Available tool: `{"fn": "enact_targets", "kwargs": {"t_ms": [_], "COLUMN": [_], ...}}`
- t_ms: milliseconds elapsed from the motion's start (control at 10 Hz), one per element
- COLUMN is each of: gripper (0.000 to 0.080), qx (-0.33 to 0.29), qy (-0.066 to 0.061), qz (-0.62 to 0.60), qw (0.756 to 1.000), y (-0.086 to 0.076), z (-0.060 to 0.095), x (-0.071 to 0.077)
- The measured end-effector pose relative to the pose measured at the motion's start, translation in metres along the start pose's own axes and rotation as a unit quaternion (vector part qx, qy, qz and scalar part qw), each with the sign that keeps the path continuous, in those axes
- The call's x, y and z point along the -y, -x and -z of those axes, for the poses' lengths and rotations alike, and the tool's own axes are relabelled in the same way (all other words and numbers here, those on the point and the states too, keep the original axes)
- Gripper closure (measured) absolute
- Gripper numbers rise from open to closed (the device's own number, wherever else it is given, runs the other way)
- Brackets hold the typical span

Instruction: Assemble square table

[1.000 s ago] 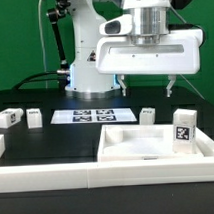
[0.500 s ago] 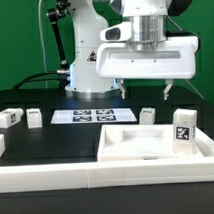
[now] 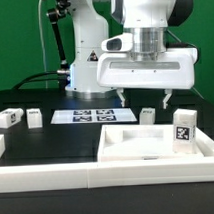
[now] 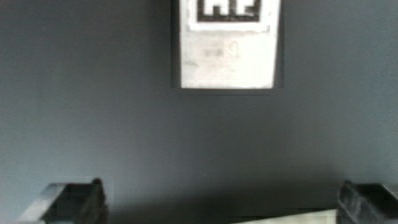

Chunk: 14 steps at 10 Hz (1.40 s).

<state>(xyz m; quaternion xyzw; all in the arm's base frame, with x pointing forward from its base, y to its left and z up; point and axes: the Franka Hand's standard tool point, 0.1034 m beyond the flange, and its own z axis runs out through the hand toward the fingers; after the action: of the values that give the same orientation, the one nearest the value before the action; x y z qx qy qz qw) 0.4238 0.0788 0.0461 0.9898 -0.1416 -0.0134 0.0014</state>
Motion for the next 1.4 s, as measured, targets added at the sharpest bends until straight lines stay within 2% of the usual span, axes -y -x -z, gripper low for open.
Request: {"fn": "enact_targets", "kwargs": {"t_ms": [100,200,300,400,700,900,1100,1400], "gripper": [0.0151,0.0151,0.0151,0.0151,0.0151,0.0151,0.0151,0.0151], "qx": [0.043,0.067,0.089,0.12,0.197,0.191,0.194,0.204], "qy": [0.008,0.008,0.013,0.02,0.034,0.021,0.0,0.003], "qz": [0.006,0.009,0.007,0.008,0.011,0.074,0.113,0.109], "qw": [0.999,0.998,0.996,0.993,0.98,0.979,0.975,0.973], "y": [0.001,-0.004,-0.003,0.001,0.0,0.0,0.0,0.002], "z": [0.001,0.003,0.003,0.002,0.001,0.0,0.0,-0.001], "x": [-0.005,-0.007,-0.008,-0.007,-0.013,-0.002,-0.001,-0.002]}}
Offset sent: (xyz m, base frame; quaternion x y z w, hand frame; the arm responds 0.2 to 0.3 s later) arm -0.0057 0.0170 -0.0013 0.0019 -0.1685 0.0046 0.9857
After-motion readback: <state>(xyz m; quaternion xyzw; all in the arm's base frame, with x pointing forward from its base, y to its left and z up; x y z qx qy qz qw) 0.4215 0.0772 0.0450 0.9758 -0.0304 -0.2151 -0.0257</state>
